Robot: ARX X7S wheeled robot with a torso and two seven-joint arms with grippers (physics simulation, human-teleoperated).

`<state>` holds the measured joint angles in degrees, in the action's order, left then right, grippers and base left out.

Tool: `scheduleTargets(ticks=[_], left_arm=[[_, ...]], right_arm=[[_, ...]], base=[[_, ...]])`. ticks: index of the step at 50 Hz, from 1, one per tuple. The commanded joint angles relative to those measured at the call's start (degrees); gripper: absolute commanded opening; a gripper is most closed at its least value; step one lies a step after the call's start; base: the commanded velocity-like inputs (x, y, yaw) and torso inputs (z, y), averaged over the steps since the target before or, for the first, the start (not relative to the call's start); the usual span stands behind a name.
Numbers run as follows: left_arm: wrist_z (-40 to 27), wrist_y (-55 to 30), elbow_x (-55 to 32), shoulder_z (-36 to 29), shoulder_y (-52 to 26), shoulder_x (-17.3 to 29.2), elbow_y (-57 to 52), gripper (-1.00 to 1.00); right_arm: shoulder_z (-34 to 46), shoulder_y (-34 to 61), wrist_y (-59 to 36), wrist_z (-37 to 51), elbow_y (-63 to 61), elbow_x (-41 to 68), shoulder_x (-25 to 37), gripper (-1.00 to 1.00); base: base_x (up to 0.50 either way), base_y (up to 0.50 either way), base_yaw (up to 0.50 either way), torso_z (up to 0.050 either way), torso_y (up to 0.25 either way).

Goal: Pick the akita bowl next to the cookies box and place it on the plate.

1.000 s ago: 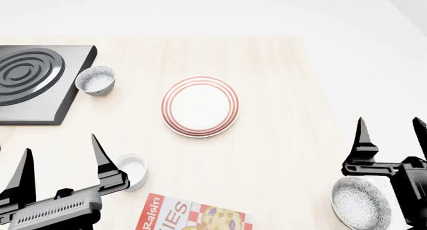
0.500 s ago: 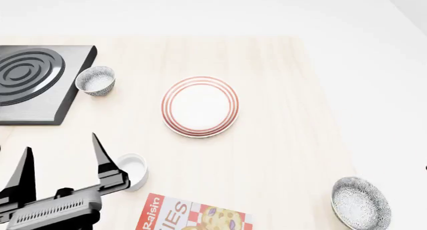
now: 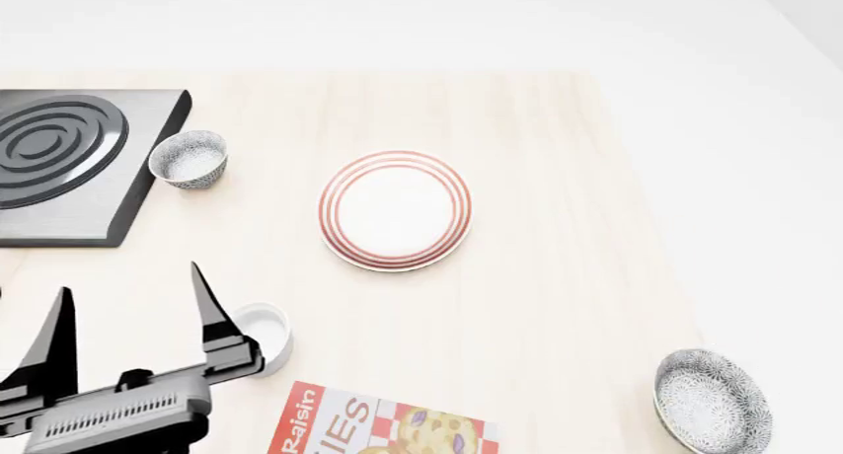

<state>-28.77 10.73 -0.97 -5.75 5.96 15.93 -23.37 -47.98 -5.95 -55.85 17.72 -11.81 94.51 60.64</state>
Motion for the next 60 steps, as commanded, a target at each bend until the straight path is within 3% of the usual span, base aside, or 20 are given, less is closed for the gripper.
scheduleTargets(ticks=[1,12,34,60], left_arm=[[0.8,0.1,1.7,0.4,0.6,-0.9,-1.1,1.0],[0.5,-1.8,1.8,0.2,0.9,-0.7,-3.1,1.0],[0.4,-2.4,2.1,-1.0,0.5,-0.2,-2.5,1.0],[-0.4,-2.2,3.0,-1.7,0.4,0.3,-2.1,1.0]], right_arm=[[3.0,1.0,-3.4,4.6,1.5,5.4,3.7,1.0],[12.2,2.3,-5.4,3.9,-0.5,4.9,13.3,1.0],[13.3,2.9,-4.6,0.4,-5.1,-1.8,15.2,1.0],[13.0,-0.5,-8.2,-1.1,-9.4,-4.1,12.4,1.0]], base=[[0.0,0.0,0.0,0.0,0.0],[0.0,0.0,0.0,0.0,0.0],[0.0,0.0,0.0,0.0,0.0],[0.0,0.0,0.0,0.0,0.0]])
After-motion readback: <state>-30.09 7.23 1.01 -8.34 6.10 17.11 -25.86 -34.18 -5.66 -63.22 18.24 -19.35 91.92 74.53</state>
